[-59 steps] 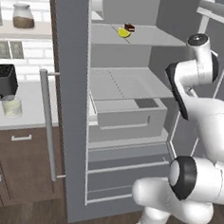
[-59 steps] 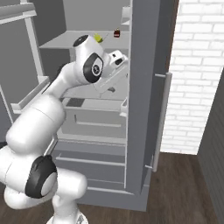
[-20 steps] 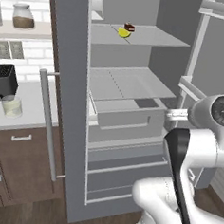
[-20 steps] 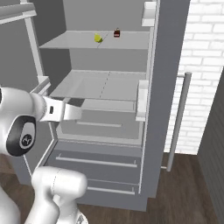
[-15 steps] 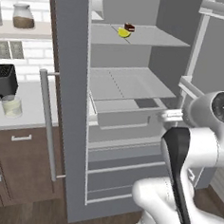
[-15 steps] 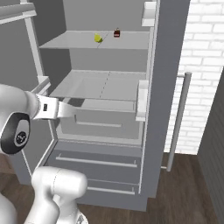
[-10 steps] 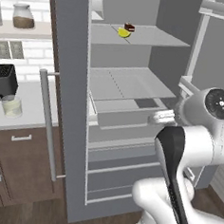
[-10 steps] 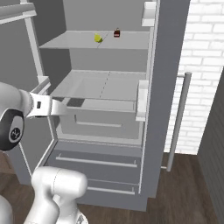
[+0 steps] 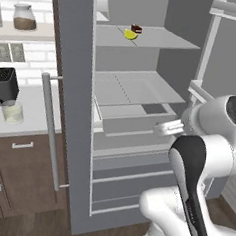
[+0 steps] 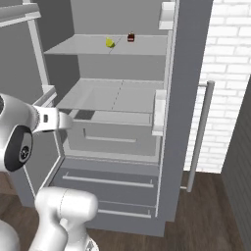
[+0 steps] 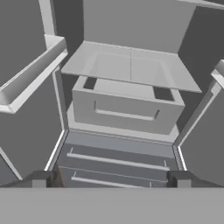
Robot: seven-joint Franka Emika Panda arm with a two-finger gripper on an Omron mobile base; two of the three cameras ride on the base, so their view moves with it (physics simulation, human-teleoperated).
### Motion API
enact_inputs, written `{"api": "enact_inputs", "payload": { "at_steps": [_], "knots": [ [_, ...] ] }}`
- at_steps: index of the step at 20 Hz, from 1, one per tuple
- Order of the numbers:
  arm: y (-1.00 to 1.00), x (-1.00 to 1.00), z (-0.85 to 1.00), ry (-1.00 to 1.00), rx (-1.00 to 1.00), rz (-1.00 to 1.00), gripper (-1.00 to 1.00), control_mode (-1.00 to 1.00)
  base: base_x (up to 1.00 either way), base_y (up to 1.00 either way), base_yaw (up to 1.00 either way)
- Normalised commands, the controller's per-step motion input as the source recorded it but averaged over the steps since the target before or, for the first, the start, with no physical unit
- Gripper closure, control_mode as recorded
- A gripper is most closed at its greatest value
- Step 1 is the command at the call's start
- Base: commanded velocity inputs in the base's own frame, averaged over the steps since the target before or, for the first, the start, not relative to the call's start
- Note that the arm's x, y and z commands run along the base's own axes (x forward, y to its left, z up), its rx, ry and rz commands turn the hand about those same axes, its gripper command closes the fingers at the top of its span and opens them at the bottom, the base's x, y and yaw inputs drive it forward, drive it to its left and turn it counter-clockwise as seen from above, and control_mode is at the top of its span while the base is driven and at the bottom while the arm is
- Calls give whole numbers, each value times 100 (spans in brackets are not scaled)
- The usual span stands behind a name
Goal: Grab a lemon wedge from the fridge and one ice cube from the ice bowl, and put them in the glass of lemonade.
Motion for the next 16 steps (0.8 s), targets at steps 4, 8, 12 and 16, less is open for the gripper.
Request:
{"api": "enact_inputs", "payload": {
  "at_steps": [4,8,12,16],
  "knots": [
    [-14,0,0,0,0,2,-100,-100,0,0,0],
    [-36,0,0,-5,0,-1,-100,-100,0,0,0],
    [-18,0,0,-4,0,-1,-100,-100,0,0,0],
    [0,0,0,0,0,0,-100,-100,0,0,0]
  ]
}}
